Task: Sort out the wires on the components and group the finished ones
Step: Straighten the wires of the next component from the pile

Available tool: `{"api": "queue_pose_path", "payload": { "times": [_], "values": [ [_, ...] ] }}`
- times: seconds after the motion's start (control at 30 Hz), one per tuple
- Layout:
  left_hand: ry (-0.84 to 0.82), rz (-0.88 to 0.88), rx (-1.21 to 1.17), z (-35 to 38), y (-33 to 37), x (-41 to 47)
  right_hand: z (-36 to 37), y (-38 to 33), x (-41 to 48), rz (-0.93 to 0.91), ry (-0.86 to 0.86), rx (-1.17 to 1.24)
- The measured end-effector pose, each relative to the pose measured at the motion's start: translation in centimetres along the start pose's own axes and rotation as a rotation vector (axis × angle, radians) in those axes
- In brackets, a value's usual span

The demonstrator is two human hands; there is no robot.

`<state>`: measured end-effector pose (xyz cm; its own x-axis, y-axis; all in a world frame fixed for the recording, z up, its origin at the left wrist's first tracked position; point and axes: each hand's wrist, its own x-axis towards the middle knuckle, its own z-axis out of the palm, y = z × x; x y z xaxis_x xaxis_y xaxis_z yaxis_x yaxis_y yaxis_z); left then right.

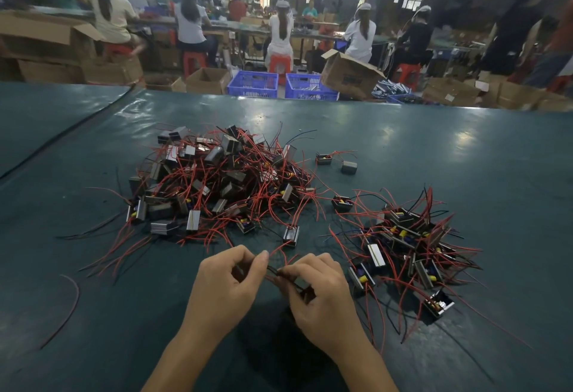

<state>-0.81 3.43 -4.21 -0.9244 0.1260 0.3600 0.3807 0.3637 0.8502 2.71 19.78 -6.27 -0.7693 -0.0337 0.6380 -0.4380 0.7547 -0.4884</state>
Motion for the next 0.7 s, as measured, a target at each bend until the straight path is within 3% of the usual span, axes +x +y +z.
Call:
{"api": "queue_pose_path", "payload": {
  "times": [0.17,0.33,0.5,0.7],
  "values": [
    [0.051,-0.04,-0.074,-0.4,-0.4,0.4,0.0,0.1,0.3,0.101,0.063,0.103],
    [0.088,-0.093,-0.05,-0.9,-1.5,0.8,-1.8,0.7,1.0,0.256,0.511,0.312],
    [0.057,-0.125,0.002,-0.7,-2.6,0.8,-4.0,2.9,1.8,0.282,0.836,0.269],
    [0.027,-0.163,0.096,-0.5,-3.4,0.8,-5.0,5.0,1.4,0.492,0.876,0.197]
  ]
}}
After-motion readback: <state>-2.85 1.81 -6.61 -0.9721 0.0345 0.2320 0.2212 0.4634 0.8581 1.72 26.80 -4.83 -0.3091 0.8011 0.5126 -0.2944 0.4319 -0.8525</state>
